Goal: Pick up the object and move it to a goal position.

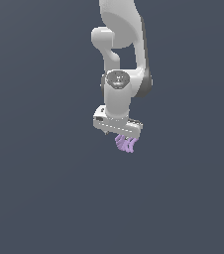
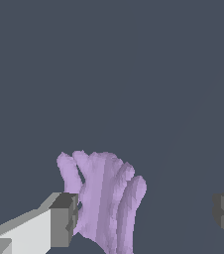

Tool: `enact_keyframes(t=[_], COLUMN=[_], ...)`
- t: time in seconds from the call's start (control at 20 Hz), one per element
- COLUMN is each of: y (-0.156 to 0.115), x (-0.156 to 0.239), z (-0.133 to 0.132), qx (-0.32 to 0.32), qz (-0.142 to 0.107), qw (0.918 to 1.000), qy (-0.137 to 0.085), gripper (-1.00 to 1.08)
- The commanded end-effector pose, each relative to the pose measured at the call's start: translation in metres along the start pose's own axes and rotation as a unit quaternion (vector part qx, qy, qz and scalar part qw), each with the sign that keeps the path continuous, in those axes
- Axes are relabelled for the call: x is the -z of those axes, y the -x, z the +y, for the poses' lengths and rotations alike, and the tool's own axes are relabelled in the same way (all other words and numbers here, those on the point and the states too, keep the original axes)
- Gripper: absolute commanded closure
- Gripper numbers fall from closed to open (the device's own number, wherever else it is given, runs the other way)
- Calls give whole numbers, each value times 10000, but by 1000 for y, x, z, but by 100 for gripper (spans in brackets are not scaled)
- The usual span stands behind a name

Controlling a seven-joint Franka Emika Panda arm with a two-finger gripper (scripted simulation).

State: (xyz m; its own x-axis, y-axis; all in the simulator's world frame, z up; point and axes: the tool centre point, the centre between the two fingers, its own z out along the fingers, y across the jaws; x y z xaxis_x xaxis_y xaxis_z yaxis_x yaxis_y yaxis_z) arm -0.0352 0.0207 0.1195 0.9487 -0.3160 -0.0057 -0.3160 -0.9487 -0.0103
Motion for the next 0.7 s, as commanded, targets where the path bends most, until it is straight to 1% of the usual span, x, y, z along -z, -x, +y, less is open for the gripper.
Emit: enact_keyframes(t=[0.0,0.35,0.65], y=[11,35,45], x=[-10,-30,-38], z=[-10,-28,-35], qx=[-162,-472,-599], qz=[8,24,31], qw=[9999,9989,9982], qy=[14,40,49], gripper=[-92,-92,-92])
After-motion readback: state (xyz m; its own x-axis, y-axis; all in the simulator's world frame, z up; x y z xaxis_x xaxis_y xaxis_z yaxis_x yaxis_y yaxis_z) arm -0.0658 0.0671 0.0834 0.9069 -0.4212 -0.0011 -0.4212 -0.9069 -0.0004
